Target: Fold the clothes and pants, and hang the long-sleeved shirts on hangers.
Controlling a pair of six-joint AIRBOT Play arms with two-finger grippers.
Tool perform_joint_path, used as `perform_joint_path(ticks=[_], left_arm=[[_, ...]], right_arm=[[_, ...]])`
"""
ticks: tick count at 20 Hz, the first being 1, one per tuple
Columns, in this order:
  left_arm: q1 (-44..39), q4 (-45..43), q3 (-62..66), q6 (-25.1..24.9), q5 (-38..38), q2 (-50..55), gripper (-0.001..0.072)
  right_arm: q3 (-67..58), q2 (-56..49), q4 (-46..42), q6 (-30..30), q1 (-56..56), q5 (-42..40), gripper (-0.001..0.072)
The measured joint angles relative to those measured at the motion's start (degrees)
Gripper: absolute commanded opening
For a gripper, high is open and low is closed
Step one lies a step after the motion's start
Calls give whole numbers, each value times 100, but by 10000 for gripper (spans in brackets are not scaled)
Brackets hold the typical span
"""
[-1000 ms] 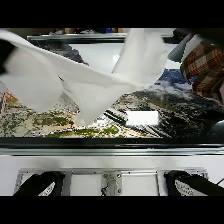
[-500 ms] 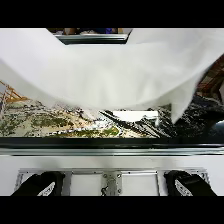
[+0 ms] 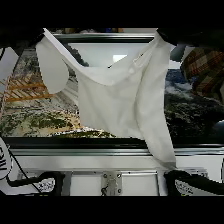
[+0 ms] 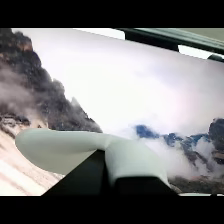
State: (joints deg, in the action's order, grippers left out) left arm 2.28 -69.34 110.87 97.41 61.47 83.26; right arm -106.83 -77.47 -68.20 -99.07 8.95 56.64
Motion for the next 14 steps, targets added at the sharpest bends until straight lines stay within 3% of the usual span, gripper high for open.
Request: perform_joint_path(ticks=[6, 10, 14], left_arm=[[212, 481, -374, -350, 769, 706, 21], [-13, 542, -1484, -654, 846, 726, 21], [-216, 579, -2612, -835, 374, 726, 22]], right_arm=[[614, -166, -669, 313, 328, 671, 32], [2343, 564, -1257, 144, 984, 1067, 34], [4190, 1244, -1458, -282, 1537, 968, 47]])
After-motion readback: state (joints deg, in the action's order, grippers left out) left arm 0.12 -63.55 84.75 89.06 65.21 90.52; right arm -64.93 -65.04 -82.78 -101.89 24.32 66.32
